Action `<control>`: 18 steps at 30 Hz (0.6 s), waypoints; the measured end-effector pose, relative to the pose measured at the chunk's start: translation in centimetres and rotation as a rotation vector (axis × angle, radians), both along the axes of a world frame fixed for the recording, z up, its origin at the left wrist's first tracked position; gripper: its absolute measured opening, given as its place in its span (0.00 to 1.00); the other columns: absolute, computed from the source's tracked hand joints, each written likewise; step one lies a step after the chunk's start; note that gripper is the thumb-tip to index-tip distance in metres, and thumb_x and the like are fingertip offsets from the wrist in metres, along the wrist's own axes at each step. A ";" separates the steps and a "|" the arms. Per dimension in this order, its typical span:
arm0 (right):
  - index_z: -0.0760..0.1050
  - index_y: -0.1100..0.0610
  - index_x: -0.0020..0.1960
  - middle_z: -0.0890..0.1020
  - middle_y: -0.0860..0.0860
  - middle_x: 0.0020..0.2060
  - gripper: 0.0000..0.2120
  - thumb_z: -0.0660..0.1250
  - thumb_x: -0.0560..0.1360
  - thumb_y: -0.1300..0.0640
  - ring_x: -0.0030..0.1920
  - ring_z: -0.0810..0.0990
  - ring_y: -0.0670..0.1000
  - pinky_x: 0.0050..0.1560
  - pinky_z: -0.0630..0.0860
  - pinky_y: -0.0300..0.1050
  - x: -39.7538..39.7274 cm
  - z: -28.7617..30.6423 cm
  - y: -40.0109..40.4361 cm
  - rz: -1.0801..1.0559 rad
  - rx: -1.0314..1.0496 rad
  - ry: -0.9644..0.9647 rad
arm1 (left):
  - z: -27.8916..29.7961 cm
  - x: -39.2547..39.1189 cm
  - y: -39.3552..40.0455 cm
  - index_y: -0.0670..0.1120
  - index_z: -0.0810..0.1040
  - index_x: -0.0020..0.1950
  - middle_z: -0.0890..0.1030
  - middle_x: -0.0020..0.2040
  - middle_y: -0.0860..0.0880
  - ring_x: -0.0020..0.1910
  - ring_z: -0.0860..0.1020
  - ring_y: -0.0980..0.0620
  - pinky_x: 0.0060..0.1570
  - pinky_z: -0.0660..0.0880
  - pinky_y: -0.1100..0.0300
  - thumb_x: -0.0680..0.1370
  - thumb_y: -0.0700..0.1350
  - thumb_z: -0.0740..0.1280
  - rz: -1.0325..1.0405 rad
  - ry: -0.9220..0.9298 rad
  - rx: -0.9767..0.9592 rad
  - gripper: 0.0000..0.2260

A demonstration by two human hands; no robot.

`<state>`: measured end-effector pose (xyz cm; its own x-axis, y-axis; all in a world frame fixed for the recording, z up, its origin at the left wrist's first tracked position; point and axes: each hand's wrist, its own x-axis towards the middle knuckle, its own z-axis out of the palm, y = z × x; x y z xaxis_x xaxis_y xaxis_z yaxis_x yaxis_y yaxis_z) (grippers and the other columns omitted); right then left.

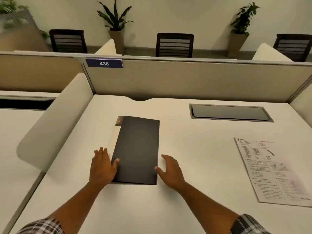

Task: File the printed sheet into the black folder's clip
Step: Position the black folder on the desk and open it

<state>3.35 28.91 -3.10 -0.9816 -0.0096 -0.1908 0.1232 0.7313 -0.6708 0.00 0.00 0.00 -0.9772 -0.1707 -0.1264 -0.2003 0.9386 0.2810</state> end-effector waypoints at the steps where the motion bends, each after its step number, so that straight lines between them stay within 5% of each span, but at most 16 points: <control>1: 0.64 0.50 0.78 0.70 0.49 0.76 0.32 0.67 0.78 0.40 0.75 0.68 0.53 0.75 0.65 0.48 -0.3 -0.2 -1.0 -0.040 -0.016 0.019 | -0.1 -0.4 -0.5 0.39 0.57 0.78 0.59 0.79 0.39 0.78 0.54 0.37 0.76 0.58 0.43 0.80 0.59 0.62 0.029 0.002 0.029 0.35; 5: 0.65 0.50 0.78 0.72 0.48 0.75 0.33 0.66 0.77 0.37 0.76 0.67 0.54 0.74 0.68 0.53 -0.6 -0.5 -3.6 -0.079 0.092 0.049 | -0.4 -1.6 -1.7 0.39 0.61 0.75 0.69 0.72 0.37 0.72 0.65 0.35 0.69 0.68 0.39 0.78 0.56 0.67 0.135 -0.029 0.224 0.33; 11: 0.57 0.47 0.82 0.60 0.45 0.82 0.35 0.58 0.78 0.35 0.82 0.55 0.54 0.78 0.59 0.55 0.5 -1.5 -4.7 0.010 0.281 0.040 | -1.5 -1.5 -1.7 0.40 0.62 0.75 0.71 0.71 0.38 0.69 0.70 0.36 0.67 0.71 0.41 0.77 0.53 0.69 0.165 -0.042 0.310 0.33; 18: 0.60 0.46 0.81 0.65 0.45 0.80 0.35 0.62 0.77 0.36 0.80 0.60 0.54 0.76 0.63 0.55 -0.2 -0.7 -3.8 -0.002 0.217 -0.001 | 0.2 -4.0 -0.6 0.37 0.70 0.65 0.74 0.64 0.35 0.62 0.74 0.33 0.59 0.73 0.42 0.77 0.55 0.68 0.345 -0.165 0.350 0.26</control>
<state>3.19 25.12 -3.81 -0.9814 0.0336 -0.1890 0.1252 0.8585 -0.4974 -4.01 -0.63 0.21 -0.8336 -0.3999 -0.3812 -0.5500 0.6655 0.5046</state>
